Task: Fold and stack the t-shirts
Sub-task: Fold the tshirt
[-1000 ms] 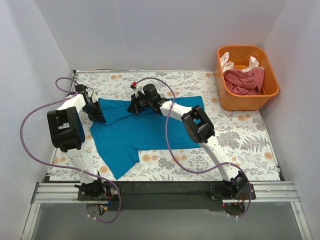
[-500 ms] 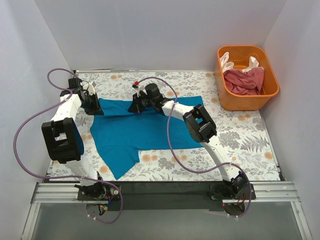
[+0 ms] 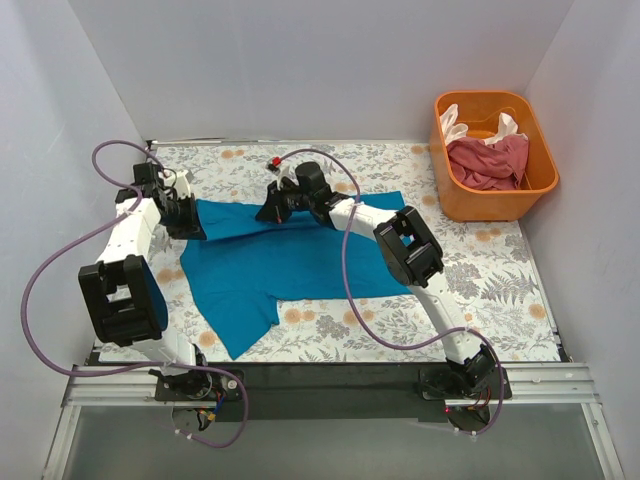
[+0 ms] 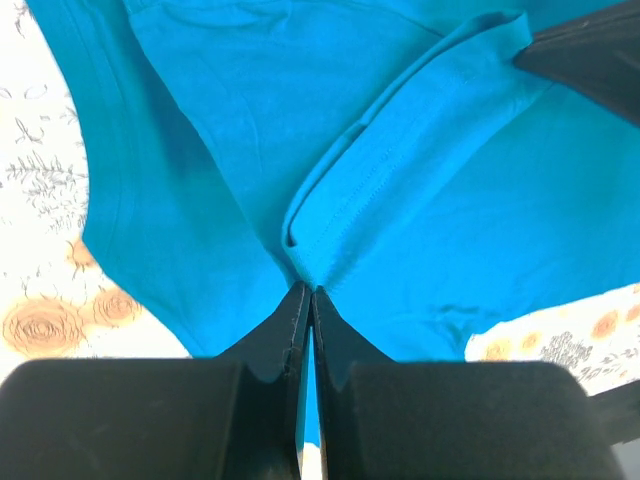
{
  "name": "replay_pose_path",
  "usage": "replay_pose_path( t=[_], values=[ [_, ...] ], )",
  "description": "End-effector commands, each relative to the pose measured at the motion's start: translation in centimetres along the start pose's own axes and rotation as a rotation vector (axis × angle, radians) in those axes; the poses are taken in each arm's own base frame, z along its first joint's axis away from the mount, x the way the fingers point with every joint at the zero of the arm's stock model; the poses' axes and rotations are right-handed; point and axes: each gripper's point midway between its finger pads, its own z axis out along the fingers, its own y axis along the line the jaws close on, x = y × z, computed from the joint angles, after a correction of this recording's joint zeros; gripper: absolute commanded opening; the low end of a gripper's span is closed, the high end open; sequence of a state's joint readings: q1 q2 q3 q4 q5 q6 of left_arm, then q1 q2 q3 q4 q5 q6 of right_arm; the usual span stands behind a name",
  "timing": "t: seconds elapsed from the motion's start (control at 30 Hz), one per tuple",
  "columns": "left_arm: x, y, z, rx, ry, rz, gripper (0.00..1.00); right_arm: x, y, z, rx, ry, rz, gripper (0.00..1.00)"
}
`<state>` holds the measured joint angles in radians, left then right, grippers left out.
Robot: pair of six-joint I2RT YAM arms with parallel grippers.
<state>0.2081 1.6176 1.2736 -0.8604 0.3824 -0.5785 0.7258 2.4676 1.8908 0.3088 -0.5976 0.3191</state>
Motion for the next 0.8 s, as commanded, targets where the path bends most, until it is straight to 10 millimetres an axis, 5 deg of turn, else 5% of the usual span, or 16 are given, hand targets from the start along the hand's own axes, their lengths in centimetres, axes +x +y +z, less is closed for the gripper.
replay_pose_path(
  t=[0.0, 0.4, 0.47, 0.6, 0.7, 0.73, 0.77],
  values=[
    [1.0, -0.2, -1.7, -0.017, -0.007, 0.032, 0.0, -2.7, 2.2, -1.3, -0.049, -0.048, -0.046, 0.01],
    [3.9, 0.7, -0.3, -0.029, 0.074, 0.035, 0.0, -0.1, 1.6, -1.7, -0.03, -0.002, -0.057, 0.01],
    [4.1, 0.6, -0.2, -0.023, 0.091, 0.028, 0.12, -0.1, 2.2, -1.7, -0.066, 0.004, -0.061, 0.1],
    [1.6, 0.6, -0.8, -0.007, 0.026, 0.036, 0.34, -2.8, 2.9, -3.8, -0.107, -0.026, -0.067, 0.33],
    [-3.1, 1.7, -1.1, -0.003, -0.06, 0.035, 0.4, -5.5, 2.6, -6.9, -0.104, -0.062, -0.091, 0.44],
    [-6.3, 1.9, -2.1, -0.015, -0.121, 0.051, 0.4, -6.0, 2.3, -8.0, -0.1, -0.069, -0.097, 0.46],
    [-6.7, 2.8, -0.3, -0.006, -0.087, 0.016, 0.4, -6.3, 1.9, -9.0, -0.089, -0.074, -0.099, 0.52]
  ],
)
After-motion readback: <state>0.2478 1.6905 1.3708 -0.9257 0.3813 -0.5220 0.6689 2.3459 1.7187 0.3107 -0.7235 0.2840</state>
